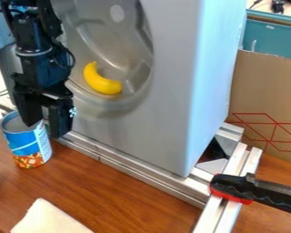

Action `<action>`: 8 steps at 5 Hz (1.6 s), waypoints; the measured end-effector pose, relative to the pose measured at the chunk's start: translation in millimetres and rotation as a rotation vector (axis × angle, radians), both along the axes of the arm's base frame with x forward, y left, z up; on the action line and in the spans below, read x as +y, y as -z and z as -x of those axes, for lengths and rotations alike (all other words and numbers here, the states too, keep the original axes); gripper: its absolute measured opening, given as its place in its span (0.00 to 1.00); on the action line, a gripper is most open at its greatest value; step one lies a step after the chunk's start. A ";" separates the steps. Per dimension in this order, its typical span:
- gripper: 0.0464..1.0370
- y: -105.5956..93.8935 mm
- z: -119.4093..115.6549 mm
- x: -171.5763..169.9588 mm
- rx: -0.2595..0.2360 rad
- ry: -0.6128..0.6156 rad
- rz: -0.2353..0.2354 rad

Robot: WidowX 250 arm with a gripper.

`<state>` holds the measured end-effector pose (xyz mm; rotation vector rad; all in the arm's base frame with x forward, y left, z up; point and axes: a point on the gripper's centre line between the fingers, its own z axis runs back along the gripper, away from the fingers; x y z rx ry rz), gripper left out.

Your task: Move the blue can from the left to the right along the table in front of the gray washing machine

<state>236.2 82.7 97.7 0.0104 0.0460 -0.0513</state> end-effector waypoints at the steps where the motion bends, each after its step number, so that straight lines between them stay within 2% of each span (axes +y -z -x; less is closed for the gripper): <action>1: 0.96 5.2 1.2 -0.8 0.017 0.002 0.006; 2: 0.96 5.9 -2.0 17.4 -0.020 -0.003 -0.052; 3: 0.96 2.3 -7.1 44.9 -0.043 -0.042 -0.206; 4: 0.96 5.9 -10.6 58.6 -0.018 -0.051 -0.274; 5: 0.96 9.9 -7.9 82.6 -0.002 -0.120 -0.287; 7: 0.96 26.0 -7.2 98.6 0.047 -0.164 -0.319; 8: 0.96 29.8 -10.4 103.2 0.034 -0.169 -0.343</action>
